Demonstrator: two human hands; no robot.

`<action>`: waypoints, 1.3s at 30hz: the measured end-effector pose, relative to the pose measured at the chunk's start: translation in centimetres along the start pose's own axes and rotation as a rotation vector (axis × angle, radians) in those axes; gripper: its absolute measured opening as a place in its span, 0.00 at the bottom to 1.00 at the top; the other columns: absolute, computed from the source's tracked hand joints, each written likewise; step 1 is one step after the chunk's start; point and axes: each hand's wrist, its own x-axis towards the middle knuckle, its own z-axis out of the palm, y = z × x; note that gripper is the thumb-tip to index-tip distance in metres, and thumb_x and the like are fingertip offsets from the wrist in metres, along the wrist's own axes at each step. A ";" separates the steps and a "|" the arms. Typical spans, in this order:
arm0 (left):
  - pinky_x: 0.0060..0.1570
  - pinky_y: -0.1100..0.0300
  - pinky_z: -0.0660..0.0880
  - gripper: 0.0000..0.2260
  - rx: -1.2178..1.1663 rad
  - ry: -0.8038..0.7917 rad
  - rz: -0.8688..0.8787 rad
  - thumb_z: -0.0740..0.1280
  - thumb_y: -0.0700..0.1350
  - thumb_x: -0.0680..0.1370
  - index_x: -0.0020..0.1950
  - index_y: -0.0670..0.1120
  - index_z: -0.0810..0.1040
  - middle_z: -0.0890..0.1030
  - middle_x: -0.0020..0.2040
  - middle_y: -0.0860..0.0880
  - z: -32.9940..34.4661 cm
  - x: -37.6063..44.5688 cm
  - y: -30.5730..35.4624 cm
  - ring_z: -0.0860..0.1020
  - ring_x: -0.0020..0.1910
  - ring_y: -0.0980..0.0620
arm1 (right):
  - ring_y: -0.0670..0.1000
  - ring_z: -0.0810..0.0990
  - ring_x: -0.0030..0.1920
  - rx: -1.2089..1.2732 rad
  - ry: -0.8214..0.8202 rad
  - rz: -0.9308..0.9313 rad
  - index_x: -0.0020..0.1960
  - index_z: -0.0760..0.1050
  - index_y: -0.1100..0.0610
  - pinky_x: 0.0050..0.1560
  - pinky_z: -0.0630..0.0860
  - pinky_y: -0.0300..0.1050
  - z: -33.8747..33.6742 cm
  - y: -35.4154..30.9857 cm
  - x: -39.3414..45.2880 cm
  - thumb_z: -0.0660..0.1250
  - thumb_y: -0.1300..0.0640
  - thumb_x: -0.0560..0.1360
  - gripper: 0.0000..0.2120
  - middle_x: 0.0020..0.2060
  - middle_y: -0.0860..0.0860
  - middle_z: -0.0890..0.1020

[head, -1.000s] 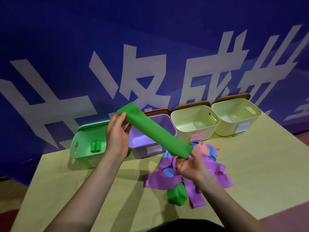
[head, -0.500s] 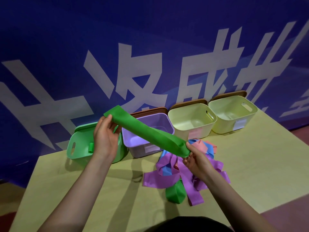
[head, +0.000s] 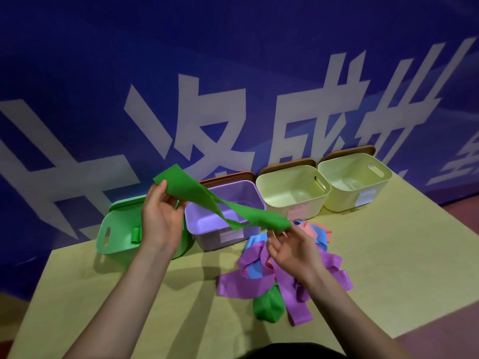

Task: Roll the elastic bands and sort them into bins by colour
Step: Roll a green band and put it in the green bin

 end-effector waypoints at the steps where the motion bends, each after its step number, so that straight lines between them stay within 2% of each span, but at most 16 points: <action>1: 0.54 0.58 0.72 0.07 -0.001 -0.009 -0.002 0.58 0.42 0.80 0.48 0.48 0.75 0.81 0.43 0.51 0.0 0.0 0.0 0.78 0.47 0.53 | 0.53 0.84 0.40 0.051 -0.022 0.001 0.41 0.82 0.58 0.44 0.80 0.46 -0.1 0.0 0.0 0.85 0.61 0.45 0.26 0.41 0.53 0.83; 5: 0.55 0.57 0.73 0.07 -0.042 0.004 -0.039 0.58 0.42 0.80 0.50 0.47 0.75 0.81 0.45 0.50 0.1 -0.1 -0.1 0.78 0.49 0.52 | 0.55 0.80 0.42 0.218 -0.034 -0.010 0.37 0.81 0.61 0.50 0.73 0.53 0.2 0.3 -0.4 0.81 0.66 0.49 0.18 0.38 0.54 0.83; 7: 0.55 0.57 0.74 0.07 -0.090 0.020 -0.061 0.58 0.42 0.81 0.51 0.47 0.76 0.82 0.45 0.50 0.3 -0.2 -0.1 0.79 0.49 0.52 | 0.55 0.78 0.40 0.249 0.018 0.015 0.35 0.80 0.63 0.47 0.72 0.52 1.1 0.4 -1.0 0.74 0.64 0.59 0.05 0.35 0.56 0.82; 9: 0.54 0.57 0.74 0.07 -0.120 0.025 -0.082 0.58 0.43 0.81 0.52 0.46 0.76 0.83 0.44 0.50 0.7 -0.4 0.0 0.80 0.48 0.52 | 0.54 0.77 0.38 0.255 0.071 0.035 0.33 0.78 0.63 0.46 0.71 0.49 1.5 0.4 -1.0 0.67 0.60 0.66 0.07 0.33 0.57 0.82; 11: 0.54 0.56 0.76 0.07 -0.126 0.021 -0.092 0.59 0.43 0.81 0.54 0.46 0.76 0.83 0.44 0.50 1.1 -0.7 0.2 0.80 0.48 0.52 | 0.53 0.79 0.36 0.199 0.088 0.086 0.36 0.77 0.61 0.45 0.73 0.46 1.2 0.5 -0.6 0.71 0.60 0.64 0.05 0.34 0.56 0.81; 14: 0.54 0.54 0.76 0.09 -0.080 -0.027 -0.098 0.59 0.44 0.81 0.57 0.45 0.75 0.83 0.44 0.49 2.2 -1.3 0.3 0.79 0.49 0.51 | 0.55 0.83 0.36 -0.104 0.090 0.204 0.42 0.78 0.59 0.42 0.80 0.45 -0.1 1.1 0.2 0.78 0.61 0.58 0.15 0.38 0.55 0.83; 16: 0.52 0.54 0.76 0.08 -0.003 -0.097 -0.080 0.58 0.42 0.81 0.55 0.46 0.76 0.82 0.45 0.48 3.0 -2.1 0.1 0.79 0.47 0.52 | 0.55 0.82 0.38 -0.418 0.173 0.281 0.46 0.77 0.58 0.42 0.78 0.46 -0.8 1.6 0.5 0.70 0.55 0.70 0.09 0.40 0.57 0.81; 18: 0.45 0.57 0.76 0.08 0.098 -0.161 -0.056 0.58 0.41 0.81 0.52 0.47 0.77 0.80 0.44 0.48 3.6 -2.9 -0.4 0.78 0.43 0.53 | 0.52 0.75 0.34 -0.695 0.258 0.282 0.45 0.74 0.57 0.38 0.72 0.44 -1.4 2.1 0.9 0.66 0.51 0.75 0.09 0.36 0.56 0.76; 20: 0.42 0.58 0.74 0.08 0.192 -0.205 -0.041 0.59 0.41 0.80 0.51 0.46 0.77 0.79 0.42 0.47 3.9 -3.5 -0.9 0.77 0.40 0.53 | 0.48 0.67 0.30 -0.852 0.267 0.167 0.42 0.71 0.56 0.33 0.63 0.40 -0.6 2.0 1.0 0.66 0.53 0.76 0.08 0.31 0.52 0.69; 22: 0.41 0.62 0.74 0.07 0.279 -0.212 -0.023 0.60 0.39 0.80 0.51 0.46 0.78 0.80 0.42 0.48 3.9 -4.0 -1.4 0.78 0.39 0.54 | 0.49 0.74 0.36 -0.958 0.261 -0.035 0.46 0.76 0.56 0.37 0.69 0.40 1.2 1.6 0.5 0.63 0.56 0.78 0.05 0.36 0.52 0.76; 24: 0.41 0.65 0.75 0.08 0.362 -0.222 0.009 0.60 0.38 0.80 0.49 0.46 0.78 0.82 0.42 0.50 3.7 -4.3 -1.8 0.78 0.40 0.56 | 0.51 0.80 0.48 -1.018 0.170 -0.300 0.49 0.80 0.56 0.46 0.76 0.41 4.1 1.1 -0.7 0.60 0.59 0.80 0.09 0.44 0.53 0.83; 27: 0.44 0.64 0.75 0.10 0.433 -0.250 0.043 0.61 0.38 0.80 0.47 0.49 0.80 0.82 0.43 0.51 3.1 -4.4 -2.0 0.79 0.42 0.55 | 0.47 0.82 0.48 -1.075 -0.053 -0.601 0.50 0.82 0.56 0.46 0.77 0.37 8.2 0.3 -2.7 0.58 0.62 0.81 0.13 0.45 0.52 0.85; 32: 0.46 0.62 0.76 0.06 0.531 -0.299 0.088 0.63 0.40 0.79 0.50 0.48 0.79 0.83 0.45 0.51 2.4 -4.1 -1.7 0.79 0.45 0.54 | 0.45 0.81 0.45 -1.144 -0.271 -0.619 0.51 0.81 0.54 0.44 0.77 0.40 12.9 -0.1 -3.4 0.66 0.55 0.76 0.07 0.43 0.46 0.84; 34: 0.48 0.61 0.76 0.05 0.553 -0.312 0.113 0.64 0.40 0.78 0.49 0.47 0.79 0.82 0.44 0.51 2.3 -4.1 -1.6 0.79 0.46 0.54 | 0.44 0.79 0.40 -1.154 -0.300 -0.614 0.45 0.81 0.54 0.42 0.76 0.38 13.8 0.0 -3.1 0.68 0.59 0.76 0.03 0.38 0.45 0.82; 36: 0.50 0.58 0.77 0.07 0.592 -0.315 0.135 0.63 0.38 0.79 0.49 0.46 0.79 0.82 0.43 0.51 2.2 -4.1 -1.6 0.79 0.46 0.53 | 0.44 0.76 0.35 -1.136 -0.307 -0.621 0.40 0.78 0.55 0.39 0.73 0.37 14.4 0.0 -2.8 0.68 0.65 0.75 0.08 0.33 0.46 0.79; 39: 0.49 0.58 0.77 0.08 0.567 -0.321 0.121 0.61 0.37 0.80 0.51 0.47 0.78 0.83 0.45 0.50 2.3 -4.4 -1.7 0.81 0.47 0.52 | 0.43 0.74 0.31 -1.096 -0.321 -0.623 0.40 0.76 0.60 0.35 0.73 0.36 15.0 -0.3 -2.9 0.67 0.67 0.75 0.06 0.31 0.51 0.77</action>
